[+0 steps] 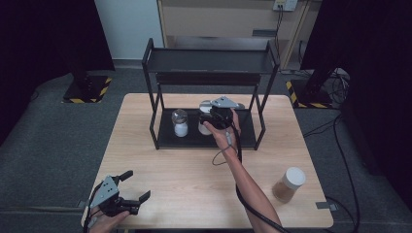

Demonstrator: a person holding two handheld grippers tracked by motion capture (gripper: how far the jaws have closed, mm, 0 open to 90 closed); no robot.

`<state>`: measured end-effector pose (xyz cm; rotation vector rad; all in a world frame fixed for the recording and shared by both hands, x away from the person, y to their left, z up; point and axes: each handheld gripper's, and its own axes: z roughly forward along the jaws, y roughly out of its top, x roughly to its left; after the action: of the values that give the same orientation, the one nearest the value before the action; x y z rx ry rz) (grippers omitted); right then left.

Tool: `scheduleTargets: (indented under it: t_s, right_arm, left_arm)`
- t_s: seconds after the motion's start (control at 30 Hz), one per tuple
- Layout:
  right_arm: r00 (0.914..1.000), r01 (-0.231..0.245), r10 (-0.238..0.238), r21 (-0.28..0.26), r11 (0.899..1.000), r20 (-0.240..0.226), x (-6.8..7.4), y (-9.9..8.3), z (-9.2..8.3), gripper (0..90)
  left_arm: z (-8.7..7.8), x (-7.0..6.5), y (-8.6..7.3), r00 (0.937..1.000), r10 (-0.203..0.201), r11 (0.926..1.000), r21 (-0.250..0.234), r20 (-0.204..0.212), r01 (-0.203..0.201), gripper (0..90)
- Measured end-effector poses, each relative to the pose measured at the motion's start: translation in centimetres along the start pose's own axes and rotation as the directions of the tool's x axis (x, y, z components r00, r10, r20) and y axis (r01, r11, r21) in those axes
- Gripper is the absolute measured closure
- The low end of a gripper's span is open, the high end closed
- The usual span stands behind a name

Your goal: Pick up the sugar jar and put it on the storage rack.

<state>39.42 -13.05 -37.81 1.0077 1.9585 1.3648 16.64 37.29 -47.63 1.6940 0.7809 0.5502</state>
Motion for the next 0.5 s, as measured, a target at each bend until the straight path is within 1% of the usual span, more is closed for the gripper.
scheduleTargets:
  t_s: [0.13, 0.23, 0.3, 0.5]
  right_arm:
    - [0.9999, -0.007, 0.007, 0.01, 1.0, 0.014, -0.1, -0.3, 0.6, 33.8]
    - [0.9996, 0.006, -0.007, 0.017, 1.0, 0.027, -0.1, -0.5, 1.1, 33.8]
    - [0.9995, 0.005, -0.005, 0.017, 1.0, 0.032, -0.2, -0.7, 1.3, 33.8]
    - [0.999, -0.016, 0.015, 0.034, 0.999, 0.042, -0.4, -1.4, 2.2, 33.8]
  left_arm:
    - [0.0, 0.0, 0.0, 1.0, 0.0, 1.0, 0.001, 0.001, 0.0, 0.0]
    - [0.1, 0.0, 0.0, 1.0, -0.001, 1.0, 0.001, 0.002, 0.001, 0.0]
    - [0.1, 0.0, 0.0, 1.0, -0.002, 1.0, 0.002, 0.002, 0.002, 0.0]
    - [0.1, 0.1, 0.0, 1.0, -0.002, 1.0, 0.005, 0.002, 0.002, 0.0]
